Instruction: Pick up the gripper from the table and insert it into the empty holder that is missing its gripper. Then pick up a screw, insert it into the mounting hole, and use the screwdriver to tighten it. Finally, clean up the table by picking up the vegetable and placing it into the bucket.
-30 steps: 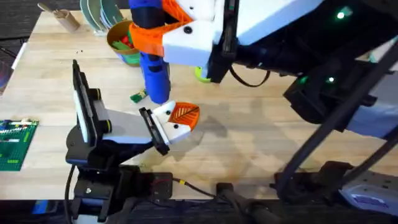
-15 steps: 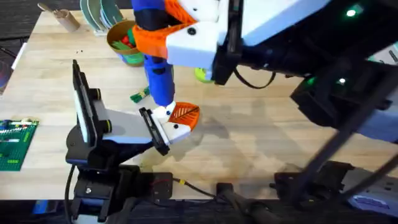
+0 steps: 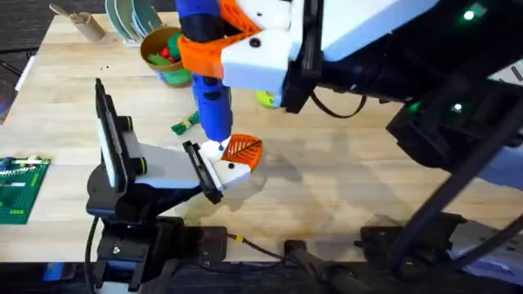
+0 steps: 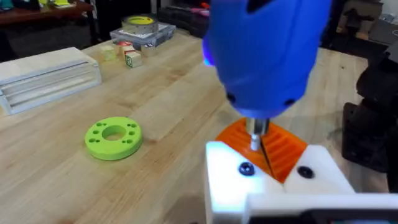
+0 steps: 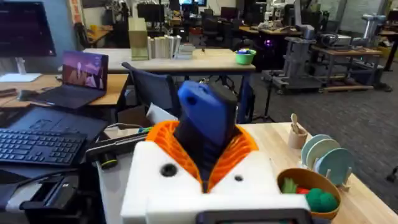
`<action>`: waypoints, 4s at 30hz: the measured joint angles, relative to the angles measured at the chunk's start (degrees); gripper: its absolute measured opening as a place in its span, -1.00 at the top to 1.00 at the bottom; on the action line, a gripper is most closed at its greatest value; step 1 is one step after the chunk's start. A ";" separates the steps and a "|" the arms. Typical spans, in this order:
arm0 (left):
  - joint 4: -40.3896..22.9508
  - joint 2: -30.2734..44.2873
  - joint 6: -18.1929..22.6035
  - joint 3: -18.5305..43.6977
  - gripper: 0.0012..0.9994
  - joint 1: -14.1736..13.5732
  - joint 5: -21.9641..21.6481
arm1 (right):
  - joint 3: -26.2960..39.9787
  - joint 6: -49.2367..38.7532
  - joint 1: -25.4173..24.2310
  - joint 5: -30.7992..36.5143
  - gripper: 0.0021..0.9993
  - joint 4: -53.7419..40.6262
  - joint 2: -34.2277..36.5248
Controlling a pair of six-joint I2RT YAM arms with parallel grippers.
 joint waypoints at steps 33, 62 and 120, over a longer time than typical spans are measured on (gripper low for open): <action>0.00 0.00 -0.21 0.00 0.97 0.00 0.00 | 0.00 0.66 -0.57 0.22 0.94 0.32 2.29; 0.00 0.00 -0.23 0.00 0.97 0.00 0.00 | -0.02 3.61 -0.70 0.04 0.94 -0.53 1.60; 0.00 0.00 -0.38 0.00 0.97 0.00 0.02 | -0.09 -16.17 -14.87 4.53 0.94 -1.31 3.35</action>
